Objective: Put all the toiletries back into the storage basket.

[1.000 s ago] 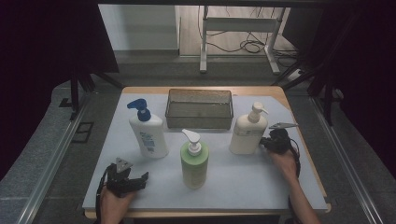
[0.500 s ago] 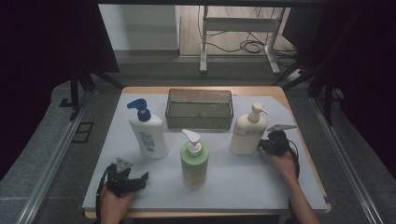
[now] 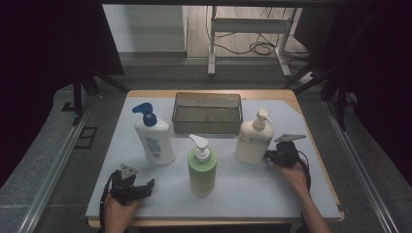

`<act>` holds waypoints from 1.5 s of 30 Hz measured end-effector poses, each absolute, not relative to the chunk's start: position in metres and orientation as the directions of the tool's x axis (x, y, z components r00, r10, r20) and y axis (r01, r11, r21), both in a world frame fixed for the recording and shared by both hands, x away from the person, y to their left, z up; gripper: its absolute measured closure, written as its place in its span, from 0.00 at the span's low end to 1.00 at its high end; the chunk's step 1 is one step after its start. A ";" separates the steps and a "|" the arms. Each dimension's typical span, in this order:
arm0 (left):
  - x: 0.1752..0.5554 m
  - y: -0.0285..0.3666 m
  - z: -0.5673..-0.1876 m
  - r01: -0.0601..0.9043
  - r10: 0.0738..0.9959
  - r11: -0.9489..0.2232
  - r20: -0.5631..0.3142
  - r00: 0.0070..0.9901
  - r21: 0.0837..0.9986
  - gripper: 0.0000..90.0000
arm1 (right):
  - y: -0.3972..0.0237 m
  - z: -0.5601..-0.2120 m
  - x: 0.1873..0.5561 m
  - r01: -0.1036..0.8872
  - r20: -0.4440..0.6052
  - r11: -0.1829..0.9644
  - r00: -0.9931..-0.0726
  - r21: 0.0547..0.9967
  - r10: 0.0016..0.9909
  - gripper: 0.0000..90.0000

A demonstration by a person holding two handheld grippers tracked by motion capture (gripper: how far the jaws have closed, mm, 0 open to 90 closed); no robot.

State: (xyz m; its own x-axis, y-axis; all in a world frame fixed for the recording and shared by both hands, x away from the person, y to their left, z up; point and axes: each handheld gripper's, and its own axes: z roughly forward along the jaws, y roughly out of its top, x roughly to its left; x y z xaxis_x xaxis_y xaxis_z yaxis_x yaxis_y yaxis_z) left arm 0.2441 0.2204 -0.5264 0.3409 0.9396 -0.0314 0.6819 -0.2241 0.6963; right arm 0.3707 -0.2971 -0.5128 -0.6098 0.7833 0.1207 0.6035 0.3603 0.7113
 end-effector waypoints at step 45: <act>0.244 0.220 -0.526 0.682 0.940 -0.226 -0.030 0.341 0.695 0.13 | -0.296 -0.501 0.313 0.584 0.124 0.389 -0.650 0.713 0.750 0.84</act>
State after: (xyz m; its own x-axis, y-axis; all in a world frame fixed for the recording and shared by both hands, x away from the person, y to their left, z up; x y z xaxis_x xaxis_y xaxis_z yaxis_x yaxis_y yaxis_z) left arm 0.2440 0.2203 -0.5263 0.3408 0.9397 -0.0296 0.6823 -0.2255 0.6955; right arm 0.3131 -0.2957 -0.5011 -0.6500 0.7498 0.1236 0.5837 0.3885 0.7130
